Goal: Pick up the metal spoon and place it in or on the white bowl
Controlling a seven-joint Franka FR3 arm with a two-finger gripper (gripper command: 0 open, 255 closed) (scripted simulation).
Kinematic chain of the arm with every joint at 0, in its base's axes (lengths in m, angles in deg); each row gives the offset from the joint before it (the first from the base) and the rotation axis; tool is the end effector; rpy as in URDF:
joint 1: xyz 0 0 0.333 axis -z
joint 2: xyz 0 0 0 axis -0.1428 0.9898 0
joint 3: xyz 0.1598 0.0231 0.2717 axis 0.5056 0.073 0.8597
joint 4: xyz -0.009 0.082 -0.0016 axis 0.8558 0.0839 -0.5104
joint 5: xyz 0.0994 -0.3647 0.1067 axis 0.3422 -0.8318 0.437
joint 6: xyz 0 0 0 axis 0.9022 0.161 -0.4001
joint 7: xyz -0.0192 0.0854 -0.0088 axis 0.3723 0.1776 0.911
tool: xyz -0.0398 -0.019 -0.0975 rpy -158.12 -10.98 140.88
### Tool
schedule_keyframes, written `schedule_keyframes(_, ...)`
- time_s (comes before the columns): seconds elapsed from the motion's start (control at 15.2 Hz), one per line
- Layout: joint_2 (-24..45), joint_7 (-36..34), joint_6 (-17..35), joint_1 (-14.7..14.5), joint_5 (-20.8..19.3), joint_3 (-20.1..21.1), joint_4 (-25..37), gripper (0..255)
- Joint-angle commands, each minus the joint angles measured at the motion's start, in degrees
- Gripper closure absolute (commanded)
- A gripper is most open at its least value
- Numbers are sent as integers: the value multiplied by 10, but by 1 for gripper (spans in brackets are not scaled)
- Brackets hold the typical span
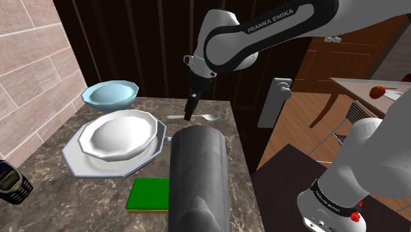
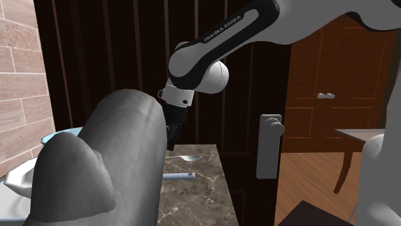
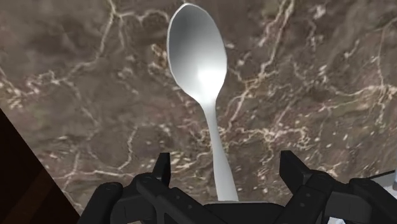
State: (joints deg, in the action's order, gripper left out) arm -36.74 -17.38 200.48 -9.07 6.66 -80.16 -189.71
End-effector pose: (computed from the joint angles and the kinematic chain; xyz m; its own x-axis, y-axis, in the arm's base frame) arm 0.4706 0.2246 0.4262 0.7562 0.6157 0.2214 0.6478 -0.7522 -0.1210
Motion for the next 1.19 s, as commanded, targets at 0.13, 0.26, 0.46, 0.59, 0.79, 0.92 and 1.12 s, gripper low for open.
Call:
schedule_keyframes(0.13, 6, 1, 10, -1, 1, 1, -4, 0)
schedule_keyframes(0.26, 6, 1, 10, -1, 1, 1, -4, 0)
schedule_keyframes(0.46, 6, 1, 10, -1, 1, 1, -4, 0)
schedule_keyframes(0.59, 6, 1, 10, -1, 1, 1, -4, 255)
schedule_keyframes(0.79, 6, 1, 10, -1, 1, 1, -4, 255)
schedule_keyframes(0.92, 6, 1, 10, -1, 1, 1, -4, 255)
schedule_keyframes(1.12, 6, 1, 10, -1, 1, 1, -4, 255)
